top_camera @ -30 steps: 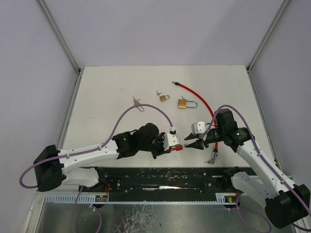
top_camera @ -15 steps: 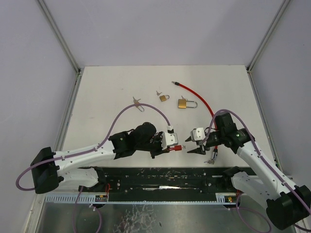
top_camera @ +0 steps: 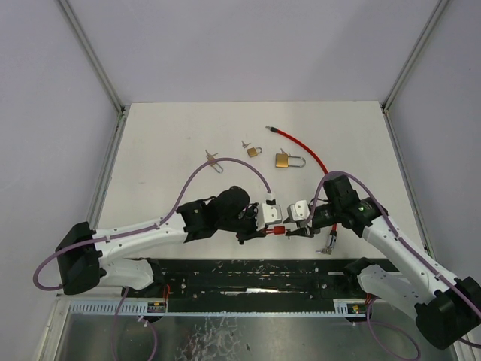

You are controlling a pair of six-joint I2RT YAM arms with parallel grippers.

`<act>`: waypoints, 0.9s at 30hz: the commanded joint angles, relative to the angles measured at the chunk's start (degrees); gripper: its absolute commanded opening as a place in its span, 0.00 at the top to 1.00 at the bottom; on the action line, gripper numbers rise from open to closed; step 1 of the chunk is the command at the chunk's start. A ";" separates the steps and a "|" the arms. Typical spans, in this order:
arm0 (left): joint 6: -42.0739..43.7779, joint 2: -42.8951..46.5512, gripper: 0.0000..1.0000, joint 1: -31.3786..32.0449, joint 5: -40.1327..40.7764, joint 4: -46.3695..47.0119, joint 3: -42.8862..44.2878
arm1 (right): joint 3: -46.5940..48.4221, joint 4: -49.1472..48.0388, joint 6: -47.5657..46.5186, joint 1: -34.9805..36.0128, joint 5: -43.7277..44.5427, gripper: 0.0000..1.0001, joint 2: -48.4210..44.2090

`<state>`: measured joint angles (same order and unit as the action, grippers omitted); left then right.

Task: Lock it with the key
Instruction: Lock the lock.

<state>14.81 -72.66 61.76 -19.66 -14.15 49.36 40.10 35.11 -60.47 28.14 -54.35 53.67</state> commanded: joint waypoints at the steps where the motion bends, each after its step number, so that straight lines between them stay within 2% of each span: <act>1: -0.87 0.03 1.00 -0.23 -1.93 1.14 2.46 | -1.43 -3.59 2.41 0.79 1.58 0.57 -1.66; 6: -1.33 -0.80 1.00 -0.23 -2.34 1.06 3.27 | -1.60 -3.92 1.66 1.57 3.13 0.65 -1.28; 15: -2.38 -2.66 1.00 -0.64 -2.11 0.43 4.67 | -1.11 -2.18 -2.13 3.69 7.13 0.75 -0.92; 17: -2.70 -2.99 1.00 -0.92 -2.39 0.27 5.11 | -1.18 -2.30 -2.21 3.91 7.56 0.81 -0.86; 19: -2.83 -3.17 1.00 -1.19 -3.02 0.27 5.21 | -0.92 -2.23 -2.21 4.04 7.90 0.99 -0.72; 25: -3.05 -3.90 1.00 -1.74 -4.84 0.54 5.54 | -0.85 -2.14 -2.41 4.04 7.41 1.00 -0.78; 27: -3.17 -4.44 1.00 -2.00 -5.26 0.38 5.88 | -0.76 -1.89 -3.10 4.03 6.80 0.90 -0.99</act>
<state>13.45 -75.70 60.12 -22.15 -15.18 52.07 38.37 34.24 -61.47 31.20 -47.59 52.80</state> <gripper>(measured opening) 0.022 0.041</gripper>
